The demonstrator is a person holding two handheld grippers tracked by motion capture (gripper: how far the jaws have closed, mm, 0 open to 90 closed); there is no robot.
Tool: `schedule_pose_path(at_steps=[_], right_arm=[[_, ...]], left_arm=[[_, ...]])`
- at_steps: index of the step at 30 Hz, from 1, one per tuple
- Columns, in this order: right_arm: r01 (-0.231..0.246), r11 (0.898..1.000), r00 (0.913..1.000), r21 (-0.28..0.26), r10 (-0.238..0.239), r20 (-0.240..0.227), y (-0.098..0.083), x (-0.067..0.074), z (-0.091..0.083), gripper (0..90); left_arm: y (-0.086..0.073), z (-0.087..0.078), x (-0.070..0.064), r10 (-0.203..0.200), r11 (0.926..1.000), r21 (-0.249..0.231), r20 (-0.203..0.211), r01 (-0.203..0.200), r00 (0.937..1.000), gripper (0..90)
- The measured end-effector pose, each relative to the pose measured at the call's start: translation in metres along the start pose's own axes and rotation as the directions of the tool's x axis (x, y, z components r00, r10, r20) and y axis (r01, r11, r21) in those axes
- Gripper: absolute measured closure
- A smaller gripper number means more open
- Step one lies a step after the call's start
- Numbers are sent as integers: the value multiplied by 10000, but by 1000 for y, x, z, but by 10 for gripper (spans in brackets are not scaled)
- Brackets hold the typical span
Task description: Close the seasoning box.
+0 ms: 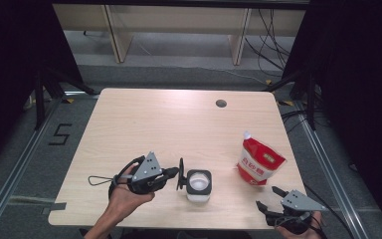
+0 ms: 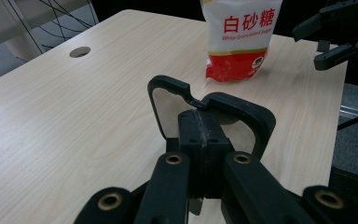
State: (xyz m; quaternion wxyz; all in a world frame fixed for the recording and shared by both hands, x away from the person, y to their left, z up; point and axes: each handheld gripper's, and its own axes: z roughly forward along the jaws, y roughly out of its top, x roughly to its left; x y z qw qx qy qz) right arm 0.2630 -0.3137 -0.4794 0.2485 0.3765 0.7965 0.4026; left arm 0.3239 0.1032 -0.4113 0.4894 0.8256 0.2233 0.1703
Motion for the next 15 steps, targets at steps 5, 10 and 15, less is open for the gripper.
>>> schedule_pose_path(at_steps=[5,10,15], right_arm=[[204,9997,9997,-114,-202,108,1,-1,0,272],[233,9996,9997,-129,-232,120,1,-1,-1,270],[-7,10000,10000,-92,7,39,1,2,-1,266]], left_arm=[[3,4,-3,114,9999,-1,99,-114,9999,891],[7,15,-8,278,9996,31,329,-279,9991,891],[8,31,-18,297,9993,186,693,-311,9972,891]])
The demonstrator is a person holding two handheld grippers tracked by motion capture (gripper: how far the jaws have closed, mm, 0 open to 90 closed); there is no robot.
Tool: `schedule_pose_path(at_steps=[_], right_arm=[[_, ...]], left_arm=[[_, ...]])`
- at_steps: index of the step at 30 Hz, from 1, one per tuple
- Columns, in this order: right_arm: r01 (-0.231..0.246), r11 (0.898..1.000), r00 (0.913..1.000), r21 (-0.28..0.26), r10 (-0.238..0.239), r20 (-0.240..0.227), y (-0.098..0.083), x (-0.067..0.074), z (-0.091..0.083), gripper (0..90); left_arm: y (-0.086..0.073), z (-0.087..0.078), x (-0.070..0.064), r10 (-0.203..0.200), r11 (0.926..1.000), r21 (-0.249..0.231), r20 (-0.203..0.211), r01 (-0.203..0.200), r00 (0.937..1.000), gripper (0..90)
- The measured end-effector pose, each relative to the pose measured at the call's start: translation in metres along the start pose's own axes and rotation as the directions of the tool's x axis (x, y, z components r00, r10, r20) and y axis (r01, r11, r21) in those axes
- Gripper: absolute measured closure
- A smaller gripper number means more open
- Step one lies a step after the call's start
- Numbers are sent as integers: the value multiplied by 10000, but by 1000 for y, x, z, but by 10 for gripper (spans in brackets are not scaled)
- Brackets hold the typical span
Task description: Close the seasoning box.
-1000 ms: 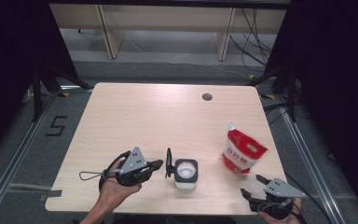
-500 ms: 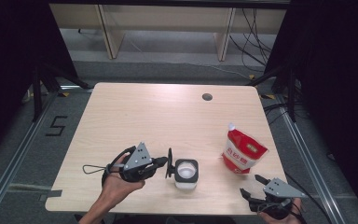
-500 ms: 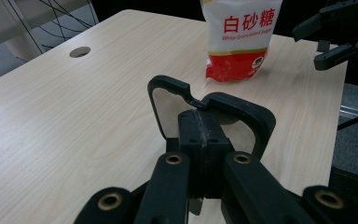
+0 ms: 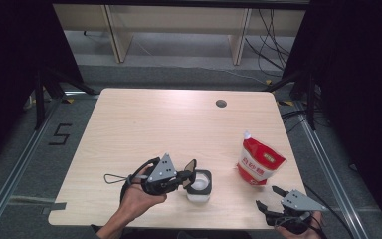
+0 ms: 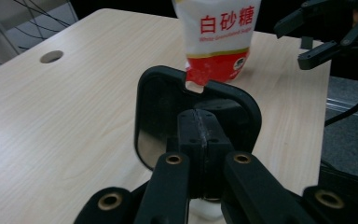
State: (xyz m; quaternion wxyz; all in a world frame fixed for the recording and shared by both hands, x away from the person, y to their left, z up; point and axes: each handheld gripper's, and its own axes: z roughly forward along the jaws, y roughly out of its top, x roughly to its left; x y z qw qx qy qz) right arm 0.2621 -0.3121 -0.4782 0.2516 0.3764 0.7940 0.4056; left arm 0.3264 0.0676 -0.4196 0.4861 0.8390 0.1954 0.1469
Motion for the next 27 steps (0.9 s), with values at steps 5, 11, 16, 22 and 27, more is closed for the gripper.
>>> schedule_pose_path(at_steps=[5,11,16,22,27], right_arm=[[95,9999,10000,35,-94,-31,1,2,1,264],[91,10000,9999,-6,-91,-76,1,3,1,258],[59,10000,9999,2,-59,-115,1,4,1,258],[234,9997,9996,-47,-234,-146,0,2,2,257],[113,9999,9998,12,-113,-168,0,3,2,256]], left_arm=[[0,12,-3,148,9997,171,261,-153,9995,891],[-2,20,-7,11,9995,300,340,-21,9994,890],[-5,26,-8,3,9992,406,419,-20,9991,890],[-9,33,-9,-92,9983,579,523,62,9986,891],[-9,33,-8,-117,9985,536,595,85,9982,887]])
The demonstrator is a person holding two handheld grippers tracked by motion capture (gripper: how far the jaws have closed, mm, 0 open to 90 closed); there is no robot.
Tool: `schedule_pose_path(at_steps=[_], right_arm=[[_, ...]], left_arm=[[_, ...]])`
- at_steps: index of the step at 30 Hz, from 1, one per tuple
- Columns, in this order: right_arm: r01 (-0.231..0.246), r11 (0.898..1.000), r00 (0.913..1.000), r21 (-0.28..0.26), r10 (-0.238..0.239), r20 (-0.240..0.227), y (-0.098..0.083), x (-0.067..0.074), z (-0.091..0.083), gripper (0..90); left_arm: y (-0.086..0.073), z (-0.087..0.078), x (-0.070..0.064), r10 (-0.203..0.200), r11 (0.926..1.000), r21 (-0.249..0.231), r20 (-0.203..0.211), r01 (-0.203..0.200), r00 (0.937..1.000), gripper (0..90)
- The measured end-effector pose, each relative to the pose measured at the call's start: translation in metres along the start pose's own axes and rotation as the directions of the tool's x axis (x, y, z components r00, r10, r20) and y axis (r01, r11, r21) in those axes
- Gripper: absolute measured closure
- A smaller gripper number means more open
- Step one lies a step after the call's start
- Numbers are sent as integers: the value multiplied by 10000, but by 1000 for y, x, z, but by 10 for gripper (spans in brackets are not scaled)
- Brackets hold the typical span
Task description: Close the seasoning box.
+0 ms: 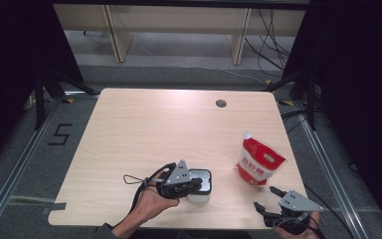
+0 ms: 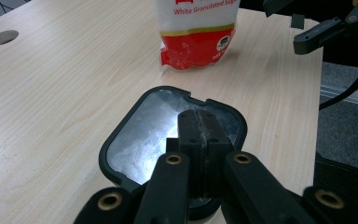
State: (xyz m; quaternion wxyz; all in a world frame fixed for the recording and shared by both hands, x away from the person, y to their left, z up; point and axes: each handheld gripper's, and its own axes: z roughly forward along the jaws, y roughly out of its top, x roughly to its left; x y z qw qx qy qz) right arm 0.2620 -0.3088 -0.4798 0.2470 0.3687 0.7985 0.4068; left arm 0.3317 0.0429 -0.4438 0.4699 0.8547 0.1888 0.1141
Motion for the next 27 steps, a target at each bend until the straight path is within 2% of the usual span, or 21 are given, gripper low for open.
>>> schedule_pose_path(at_steps=[1,2,3,5,8,9,10,11,12,13,15,16,17,20,21,22,23,25,26,27], right_arm=[[1,10000,10000,2,-1,-12,0,0,0,256],[7,10000,10000,-5,-7,-10,0,0,0,256],[11,10000,10000,-13,-11,-5,0,0,0,256],[-53,10000,10000,-53,52,-47,0,0,0,256],[-52,10000,10000,-38,52,-49,0,0,0,256],[-51,10000,10000,-40,50,-46,0,0,0,256],[2,10000,10000,-6,-2,-51,0,0,0,255],[2,10000,10000,-20,-2,-59,0,0,0,254],[-164,9999,9998,-26,164,-72,0,1,0,252],[104,9999,9999,-99,-104,-47,0,-1,0,251],[96,9999,9999,-128,-97,-67,0,-1,0,249],[154,9998,9998,-102,-155,-86,0,-1,0,249],[-90,9999,9999,-58,90,-92,0,1,0,247],[25,10000,10000,-59,-25,-61,0,1,0,242],[24,10000,10000,-60,-24,-49,0,1,0,241],[26,10000,10000,-58,-26,-51,0,1,0,241],[22,10000,10000,-55,-22,-53,0,1,0,241],[-3,10000,10000,-32,2,-71,0,1,0,241],[0,10000,10000,-36,0,-64,0,1,0,240],[-173,9998,9998,18,173,-70,0,2,-1,240]], left_arm=[[1,-1,1,87,10000,9,-84,-87,9999,881],[1,-2,1,-139,9999,-60,-38,138,9999,873],[1,-3,2,-32,9999,-135,-40,31,10000,865],[2,-6,2,-287,9993,-247,45,288,9996,830],[3,-11,5,-344,9983,-459,141,350,9993,763],[3,-13,5,-435,9979,-466,152,442,9989,732],[3,-16,6,-294,9985,-464,198,303,9994,703],[2,-18,6,-323,9984,-461,184,332,9993,679],[0,-22,5,-370,9980,-505,236,382,9990,654],[-1,-25,6,-299,9985,-463,186,308,9994,624],[-5,-29,5,-478,9975,-516,188,487,9987,583],[-6,-32,5,-353,9983,-453,121,358,9993,563],[-9,-34,4,-521,9977,-420,97,525,9986,542],[-16,-39,3,-343,9990,-280,51,344,9994,499],[-21,-40,1,-489,9985,-237,16,490,9988,486],[-25,-43,-2,-1041,9946,-63,-282,1039,9942,466],[-27,-43,0,-688,9975,-155,-84,687,9976,445],[-32,-46,0,-664,9977,-126,-132,663,9977,431],[-35,-46,1,-706,9969,-359,27,707,9975,423],[-38,-48,1,-713,9969,-329,34,714,9974,413]])
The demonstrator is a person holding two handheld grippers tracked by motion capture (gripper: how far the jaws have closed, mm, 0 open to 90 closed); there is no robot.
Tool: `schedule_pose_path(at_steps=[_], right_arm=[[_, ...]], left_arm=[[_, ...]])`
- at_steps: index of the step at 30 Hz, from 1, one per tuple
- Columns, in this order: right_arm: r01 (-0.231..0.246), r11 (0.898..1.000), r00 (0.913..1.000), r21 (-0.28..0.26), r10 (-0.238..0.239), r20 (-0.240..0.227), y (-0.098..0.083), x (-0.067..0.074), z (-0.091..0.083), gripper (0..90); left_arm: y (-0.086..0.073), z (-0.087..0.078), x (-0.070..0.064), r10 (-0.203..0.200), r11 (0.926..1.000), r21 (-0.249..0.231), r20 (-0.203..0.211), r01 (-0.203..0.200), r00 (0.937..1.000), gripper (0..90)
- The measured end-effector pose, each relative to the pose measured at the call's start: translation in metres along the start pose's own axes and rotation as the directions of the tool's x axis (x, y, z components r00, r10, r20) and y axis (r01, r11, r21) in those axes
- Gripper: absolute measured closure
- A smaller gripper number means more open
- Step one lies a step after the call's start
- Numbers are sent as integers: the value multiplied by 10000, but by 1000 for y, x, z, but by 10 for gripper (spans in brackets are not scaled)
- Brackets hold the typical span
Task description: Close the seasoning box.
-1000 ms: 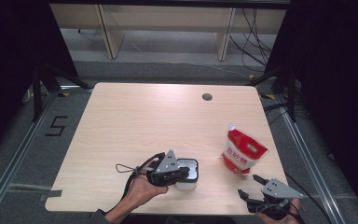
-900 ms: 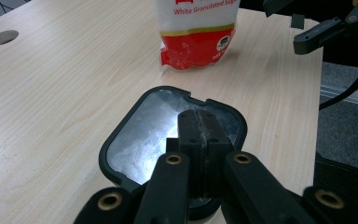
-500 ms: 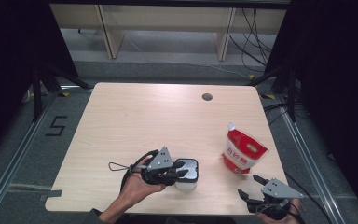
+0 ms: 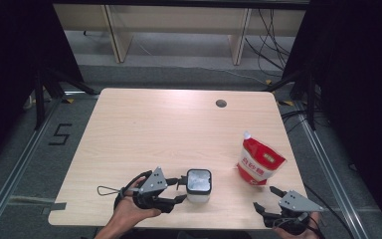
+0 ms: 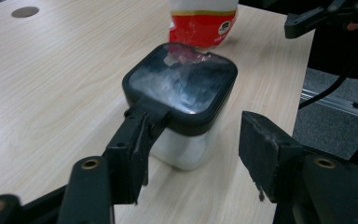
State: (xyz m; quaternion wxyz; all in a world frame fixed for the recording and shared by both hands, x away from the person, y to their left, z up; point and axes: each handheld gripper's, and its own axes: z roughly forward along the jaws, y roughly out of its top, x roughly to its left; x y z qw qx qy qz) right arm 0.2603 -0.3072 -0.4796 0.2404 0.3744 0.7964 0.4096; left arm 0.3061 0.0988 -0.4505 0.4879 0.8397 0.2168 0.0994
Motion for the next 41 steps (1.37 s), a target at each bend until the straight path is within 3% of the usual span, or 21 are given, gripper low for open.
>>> schedule_pose_path(at_steps=[3,5,8,10,12,14,16,19,21,22,24,25,26,27,28,30,32,34,36,39,41], right_arm=[[163,9999,9999,-57,-163,-18,0,-2,0,239],[140,9999,9999,-27,-140,-48,0,-1,1,238],[232,9997,9996,-14,-232,-129,0,-2,2,232],[219,9997,9997,-63,-220,-120,0,-2,2,226],[161,9999,9997,46,-160,-192,0,-1,2,212],[103,9999,9999,-80,-104,-111,0,-2,2,179],[259,9994,9996,-222,-260,-67,-1,-3,2,164],[94,9999,9996,-81,-97,-271,-1,-1,3,158],[274,9993,9992,-245,-281,-268,-1,-3,4,158],[-41,9998,9995,-176,36,-299,-1,0,4,158],[134,9999,9995,-34,-134,-269,-2,-3,4,159],[-20,10000,9992,-34,19,-400,-2,-2,4,159],[-187,9998,9990,26,188,-412,-3,-1,4,159],[-154,9998,9993,106,157,-348,-3,-1,4,160],[-252,9995,9989,205,260,-398,-3,0,4,160],[163,9998,9993,103,-159,-347,-3,-3,6,161],[-331,9986,9985,412,348,-423,-4,1,5,161],[95,9996,9992,255,-85,-378,-4,-3,7,161],[31,9997,9991,229,-22,-418,-5,-3,8,161],[72,9993,9990,364,-56,-450,-5,-3,8,161],[60,9993,9991,382,-44,-427,-6,-3,9,161]], left_arm=[[-7,-5,4,303,9995,-53,92,-302,9995,385],[-13,-11,1,-320,9995,35,-344,322,9989,360],[-20,-17,-1,-440,9990,-8,-370,440,9983,329],[-25,-21,-5,-641,9975,274,-453,654,9969,289],[-32,-23,-6,-424,9980,458,-374,441,9984,261],[-38,-25,-7,-509,9972,536,-367,528,9980,228],[-45,-25,-10,-860,9939,644,-543,895,9948,201],[-54,-25,-10,-911,9924,762,-714,965,9933,187],[-59,-27,-9,-708,9939,800,-715,765,9949,170],[-61,-28,-10,-965,9908,886,-710,1026,9928,164],[-64,-30,-9,-944,9911,863,-771,1010,9925,161],[-65,-30,-9,-1084,9910,699,-781,1139,9910,159],[-66,-33,-7,-913,9907,921,-936,999,9914,157],[-67,-34,-8,-1143,9891,822,-953,1222,9889,157],[-68,-35,-6,-978,9907,849,-953,1060,9906,157],[-70,-35,-6,-1132,9886,881,-1016,1223,9884,157],[-71,-36,-5,-1208,9872,897,-1153,1315,9860,157],[-71,-37,-2,-784,9902,1072,-1058,897,9913,157],[-71,-37,-4,-1136,9859,1105,-1098,1257,9874,157],[-72,-36,-2,-861,9884,1149,-1124,990,9899,157],[-72,-35,-3,-1246,9847,1067,-1218,1378,9847,157]])
